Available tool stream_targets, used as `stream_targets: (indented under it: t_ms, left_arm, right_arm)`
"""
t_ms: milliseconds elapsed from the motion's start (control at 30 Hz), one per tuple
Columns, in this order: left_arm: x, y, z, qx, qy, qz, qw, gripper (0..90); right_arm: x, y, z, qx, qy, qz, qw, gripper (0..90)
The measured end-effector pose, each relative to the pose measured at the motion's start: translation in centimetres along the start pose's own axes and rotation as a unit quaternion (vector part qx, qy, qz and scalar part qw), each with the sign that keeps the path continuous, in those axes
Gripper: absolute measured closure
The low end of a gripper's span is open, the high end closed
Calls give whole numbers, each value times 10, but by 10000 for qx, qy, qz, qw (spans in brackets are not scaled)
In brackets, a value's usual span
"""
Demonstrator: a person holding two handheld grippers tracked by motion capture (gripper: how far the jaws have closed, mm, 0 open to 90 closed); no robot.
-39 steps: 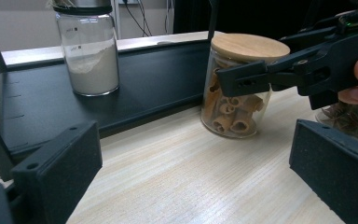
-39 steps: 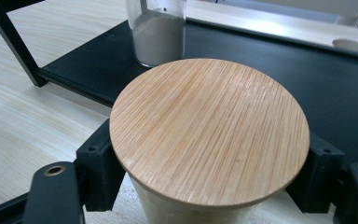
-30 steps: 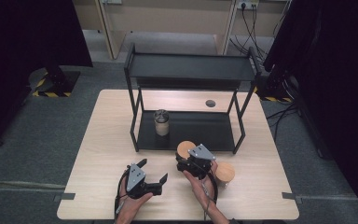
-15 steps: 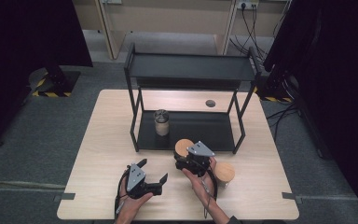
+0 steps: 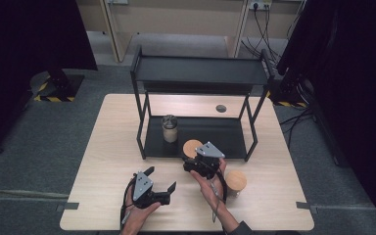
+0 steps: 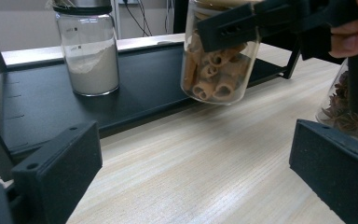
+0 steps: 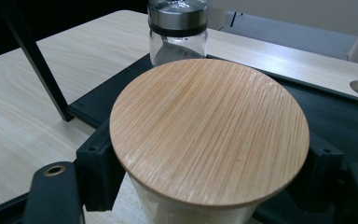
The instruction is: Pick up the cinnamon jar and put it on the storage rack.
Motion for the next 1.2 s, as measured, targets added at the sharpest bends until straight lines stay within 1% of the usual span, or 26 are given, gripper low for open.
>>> stream_targets:
  t_ms: [133, 367, 600, 733, 900, 1200]
  left_arm:
    - [0, 0, 0, 4, -2, -2, 10000, 18]
    - [0, 0, 0, 4, -3, 0, 10000, 18]
    - [0, 0, 0, 1, -5, -2, 10000, 18]
    - [0, 0, 0, 3, -5, -2, 10000, 18]
    - [0, 0, 0, 1, -9, -3, 10000, 19]
    - [0, 0, 0, 5, -12, -7, 10000, 19]
  right_arm:
    - [0, 4, 4, -14, -51, -19, 10000, 260]
    - [-1, 9, 12, -29, -121, 25, 9999, 259]
    - [-2, 15, 23, -13, -244, 44, 9997, 260]
    - [-2, 18, 29, -11, -368, 7, 9993, 260]
    - [-3, 20, 36, 5, -432, 80, 9990, 260]
    - [-8, 22, 51, 82, -615, 150, 9980, 260]
Point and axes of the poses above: each handheld gripper's, and its own axes: z roughly forward along the jaws, y roughly out of its top, x roughly to its left, the point moved 10 cm from there along z, roughly forward along the jaws, and after that the axes turned 1 degree about -x, right-handed, at the moved point
